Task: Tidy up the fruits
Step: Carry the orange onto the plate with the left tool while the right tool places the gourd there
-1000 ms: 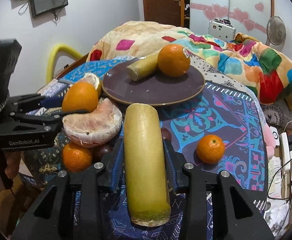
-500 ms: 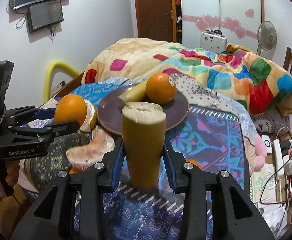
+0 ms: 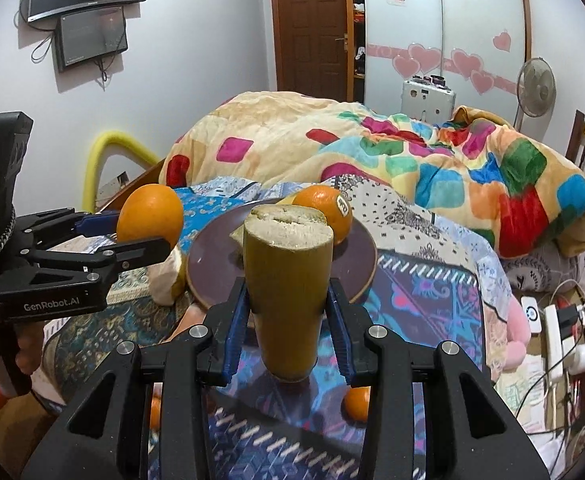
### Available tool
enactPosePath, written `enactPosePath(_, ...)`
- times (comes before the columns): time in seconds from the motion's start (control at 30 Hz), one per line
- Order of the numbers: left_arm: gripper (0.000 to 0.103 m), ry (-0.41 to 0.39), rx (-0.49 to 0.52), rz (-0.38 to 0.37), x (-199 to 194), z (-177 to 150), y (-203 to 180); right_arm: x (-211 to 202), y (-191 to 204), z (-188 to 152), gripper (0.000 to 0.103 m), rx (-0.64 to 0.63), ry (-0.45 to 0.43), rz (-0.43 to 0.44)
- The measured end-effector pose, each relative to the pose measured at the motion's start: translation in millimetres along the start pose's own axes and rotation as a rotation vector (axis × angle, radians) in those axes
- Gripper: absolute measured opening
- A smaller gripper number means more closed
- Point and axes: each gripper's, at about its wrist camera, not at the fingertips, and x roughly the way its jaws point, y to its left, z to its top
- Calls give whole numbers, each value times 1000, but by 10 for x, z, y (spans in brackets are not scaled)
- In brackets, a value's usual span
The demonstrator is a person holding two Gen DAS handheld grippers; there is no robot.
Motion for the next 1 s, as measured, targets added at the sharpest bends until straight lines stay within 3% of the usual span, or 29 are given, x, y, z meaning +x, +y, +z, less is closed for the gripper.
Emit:
enactPosePath(0.5, 62, 91, 19, 2, 508, 126, 132, 471, 54, 278, 35, -45, 38, -5)
enactPosePath(0.73, 62, 124, 35, -21, 619, 122, 117, 691, 50, 318, 35, -34, 89, 1)
enactPosePath(1.0, 64, 138, -6, -39, 633, 113, 146, 683, 87, 340, 35, -46, 88, -15)
